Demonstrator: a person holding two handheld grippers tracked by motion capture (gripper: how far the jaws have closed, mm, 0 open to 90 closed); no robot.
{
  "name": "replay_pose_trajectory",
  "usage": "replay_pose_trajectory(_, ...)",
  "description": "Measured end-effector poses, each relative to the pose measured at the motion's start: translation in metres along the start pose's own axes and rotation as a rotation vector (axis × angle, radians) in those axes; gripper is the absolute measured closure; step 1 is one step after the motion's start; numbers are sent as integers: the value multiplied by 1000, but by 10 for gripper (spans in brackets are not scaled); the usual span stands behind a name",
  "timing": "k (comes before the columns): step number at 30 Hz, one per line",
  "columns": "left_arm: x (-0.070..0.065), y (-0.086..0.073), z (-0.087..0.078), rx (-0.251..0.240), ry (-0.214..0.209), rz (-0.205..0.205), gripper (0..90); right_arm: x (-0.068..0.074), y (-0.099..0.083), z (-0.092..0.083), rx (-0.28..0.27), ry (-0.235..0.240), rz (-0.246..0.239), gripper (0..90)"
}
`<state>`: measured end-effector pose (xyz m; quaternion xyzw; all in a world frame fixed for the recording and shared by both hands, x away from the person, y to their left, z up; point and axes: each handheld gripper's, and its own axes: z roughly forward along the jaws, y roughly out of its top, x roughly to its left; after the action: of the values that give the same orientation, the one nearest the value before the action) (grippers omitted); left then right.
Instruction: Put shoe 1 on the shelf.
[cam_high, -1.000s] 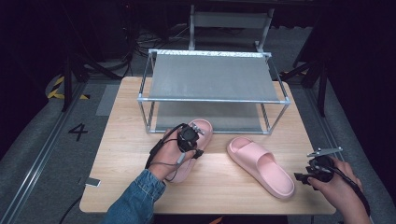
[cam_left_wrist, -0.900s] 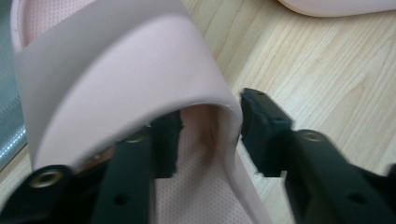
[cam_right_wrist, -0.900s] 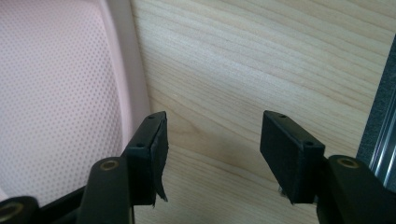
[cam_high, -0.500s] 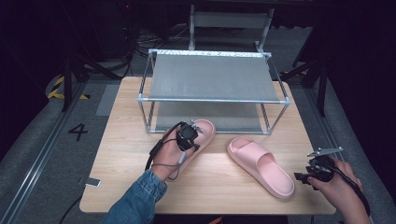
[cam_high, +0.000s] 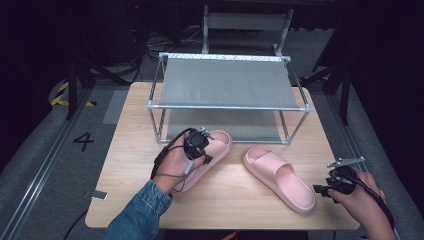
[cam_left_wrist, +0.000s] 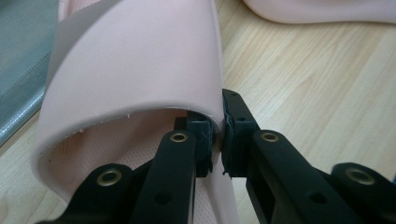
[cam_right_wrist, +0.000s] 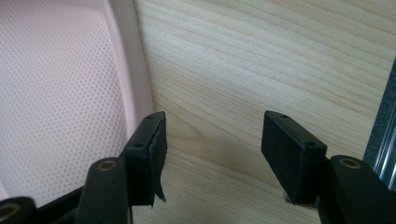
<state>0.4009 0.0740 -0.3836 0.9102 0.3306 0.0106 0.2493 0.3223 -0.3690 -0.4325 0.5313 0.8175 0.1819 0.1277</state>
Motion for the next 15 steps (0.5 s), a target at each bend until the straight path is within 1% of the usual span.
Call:
replay_pose_trajectory(1, 0, 1, -3, -5, -3, 2, 837, 0, 0, 0, 1, 3, -2, 413)
replay_pose_trajectory(2, -1, 2, -6, -5, 3, 7, 837, 0, 0, 0, -1, 3, -3, 413)
replay_pose_trajectory(3, -2, 2, -9, -6, 8, 2, 837, 0, 1, 0, -1, 3, -5, 413)
replay_pose_trajectory(6, -3, 4, -16, -11, 10, 10, 836, 0, 1, 0, 0, 3, -4, 411)
replay_pose_trajectory(10, -4, 7, -23, -5, 2, -9, 832, 0, 1, 0, 5, 6, -7, 408)
replay_pose_trajectory(15, -6, 12, -35, -8, 7, 5, 832, -2, 1, -2, 2, 5, -6, 407)
